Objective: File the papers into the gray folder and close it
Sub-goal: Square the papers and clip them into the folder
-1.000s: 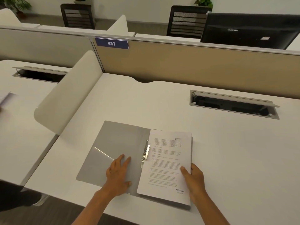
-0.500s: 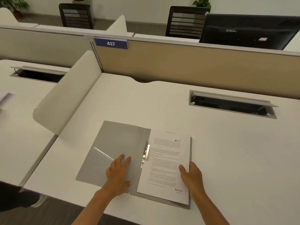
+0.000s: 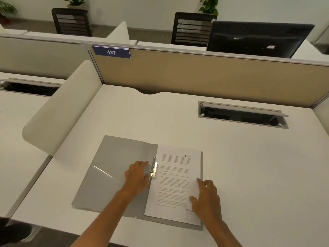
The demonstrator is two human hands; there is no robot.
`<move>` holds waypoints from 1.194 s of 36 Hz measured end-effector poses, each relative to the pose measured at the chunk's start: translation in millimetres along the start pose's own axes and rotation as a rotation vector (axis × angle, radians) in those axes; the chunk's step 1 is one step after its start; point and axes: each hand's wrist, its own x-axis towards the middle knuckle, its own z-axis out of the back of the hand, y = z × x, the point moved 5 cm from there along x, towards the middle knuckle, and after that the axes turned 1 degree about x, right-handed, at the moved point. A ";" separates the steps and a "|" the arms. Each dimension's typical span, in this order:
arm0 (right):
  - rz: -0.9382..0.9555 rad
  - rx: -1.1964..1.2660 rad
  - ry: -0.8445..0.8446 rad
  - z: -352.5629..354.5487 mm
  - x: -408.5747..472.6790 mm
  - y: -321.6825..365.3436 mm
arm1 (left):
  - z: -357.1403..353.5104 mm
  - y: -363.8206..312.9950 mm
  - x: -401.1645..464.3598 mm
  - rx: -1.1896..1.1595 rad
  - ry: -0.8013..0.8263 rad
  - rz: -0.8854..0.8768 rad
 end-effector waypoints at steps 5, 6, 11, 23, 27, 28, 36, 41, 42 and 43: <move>0.130 -0.115 0.055 -11.8 -14.0 4.1 | 5.1 -14.9 16.6 0.006 0.006 -0.039; 0.131 -0.121 0.056 -13.4 -15.4 4.4 | 5.7 -16.7 18.6 0.005 0.007 -0.041; 0.150 -0.152 0.045 -16.5 -18.6 4.2 | 9.0 -22.9 25.0 -0.043 -0.017 -0.048; 0.152 -0.181 0.033 -21.3 -16.6 4.5 | 21.5 -27.2 19.5 -0.239 -0.171 -0.168; 0.166 -0.191 0.036 -21.8 -17.4 4.6 | 26.1 -22.1 10.1 -0.283 -0.244 -0.211; 0.169 -0.193 0.035 -21.2 -17.7 4.5 | 27.0 -21.2 6.6 -0.299 -0.263 -0.227; 0.189 -0.203 0.052 -18.0 -19.7 7.2 | 19.6 -15.3 -21.8 -0.290 -0.324 -0.277; 0.189 -0.206 0.061 -17.6 -20.0 8.0 | 15.6 -12.3 -40.9 -0.266 -0.354 -0.320; 0.191 -0.210 0.061 -17.7 -20.2 8.0 | 14.5 -11.1 -44.8 -0.257 -0.362 -0.330; 0.194 -0.214 0.061 -18.1 -20.5 8.0 | 13.3 -9.6 -48.1 -0.250 -0.366 -0.335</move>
